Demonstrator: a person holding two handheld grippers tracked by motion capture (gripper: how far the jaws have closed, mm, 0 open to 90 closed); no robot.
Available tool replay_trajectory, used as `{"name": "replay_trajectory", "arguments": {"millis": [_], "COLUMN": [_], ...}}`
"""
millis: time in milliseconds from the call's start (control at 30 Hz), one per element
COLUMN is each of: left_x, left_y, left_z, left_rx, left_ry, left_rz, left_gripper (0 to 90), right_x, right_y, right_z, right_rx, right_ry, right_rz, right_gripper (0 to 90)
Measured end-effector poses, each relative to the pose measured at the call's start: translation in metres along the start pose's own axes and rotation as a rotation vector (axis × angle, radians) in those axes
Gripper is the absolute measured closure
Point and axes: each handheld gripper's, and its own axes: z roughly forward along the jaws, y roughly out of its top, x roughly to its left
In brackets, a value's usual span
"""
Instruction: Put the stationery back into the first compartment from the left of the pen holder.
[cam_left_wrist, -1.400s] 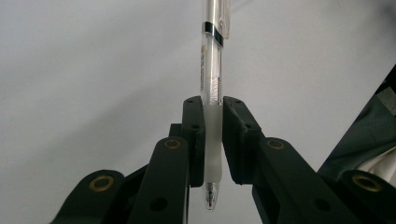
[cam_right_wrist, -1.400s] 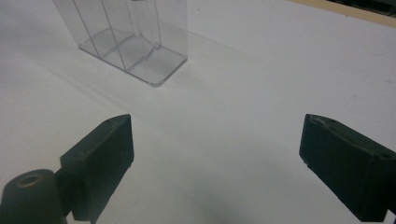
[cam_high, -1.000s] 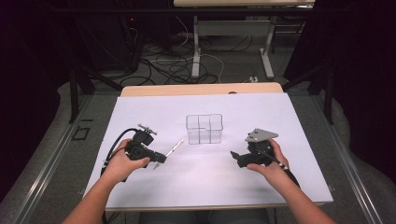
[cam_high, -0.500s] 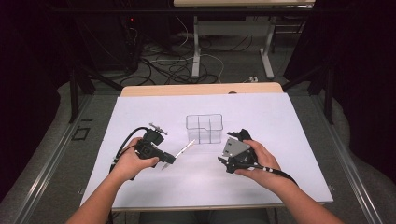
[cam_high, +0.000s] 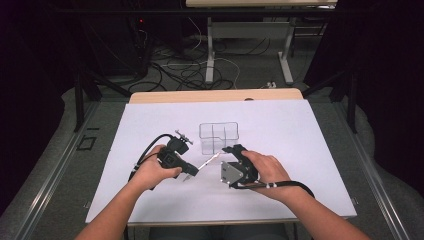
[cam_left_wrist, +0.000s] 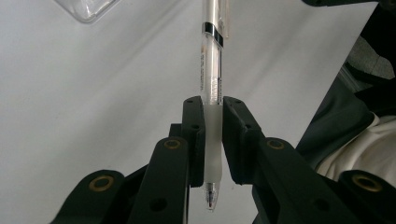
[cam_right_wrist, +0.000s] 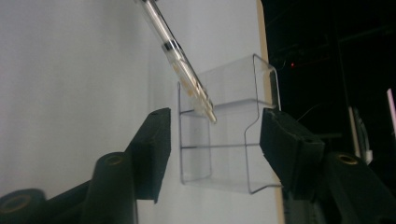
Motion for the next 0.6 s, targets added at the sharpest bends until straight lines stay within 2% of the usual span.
{"name": "replay_trajectory", "arguments": {"millis": [33,100,200,267,300,333,400,433,467,600], "left_x": [0.000,-0.001,-0.001,-0.002,-0.002,-0.003,-0.003,-0.002,-0.002,-0.001], "left_y": [0.001,0.002,0.003,0.002,0.002,0.002,0.002,0.001,0.001,0.000], "left_z": [-0.001,-0.002,-0.005,-0.006,-0.006,-0.006,-0.006,-0.006,-0.006,-0.006], "left_rx": [0.001,0.003,0.006,0.002,0.006,0.007,0.013,0.015,0.015,0.017], "left_ry": [-0.001,0.002,-0.001,-0.001,-0.002,-0.001,-0.003,-0.004,-0.005,-0.001], "left_rz": [0.000,0.000,0.009,0.000,0.001,0.001,0.001,0.002,0.004,0.001], "left_gripper": [80.0,80.0,80.0,80.0,80.0,80.0,80.0,80.0,80.0,80.0], "right_x": [0.000,0.000,0.002,0.003,0.003,0.003,0.005,0.007,0.005,0.008], "right_y": [0.004,0.011,0.020,0.025,0.027,0.030,0.032,0.032,0.034,0.036], "right_z": [0.002,0.006,0.012,0.015,0.018,0.019,0.022,0.024,0.026,0.029], "right_rx": [-0.015,-0.011,0.001,0.021,0.006,0.018,0.023,0.026,0.027,0.027], "right_ry": [-0.008,-0.006,-0.017,-0.005,-0.024,-0.014,-0.013,-0.010,0.000,0.021], "right_rz": [-0.045,-0.135,-0.230,-0.297,-0.339,-0.374,-0.403,-0.398,-0.431,-0.439], "right_gripper": [48.5,50.6,51.7,52.4,52.4,52.5,55.7,57.0,59.3,64.7]}}
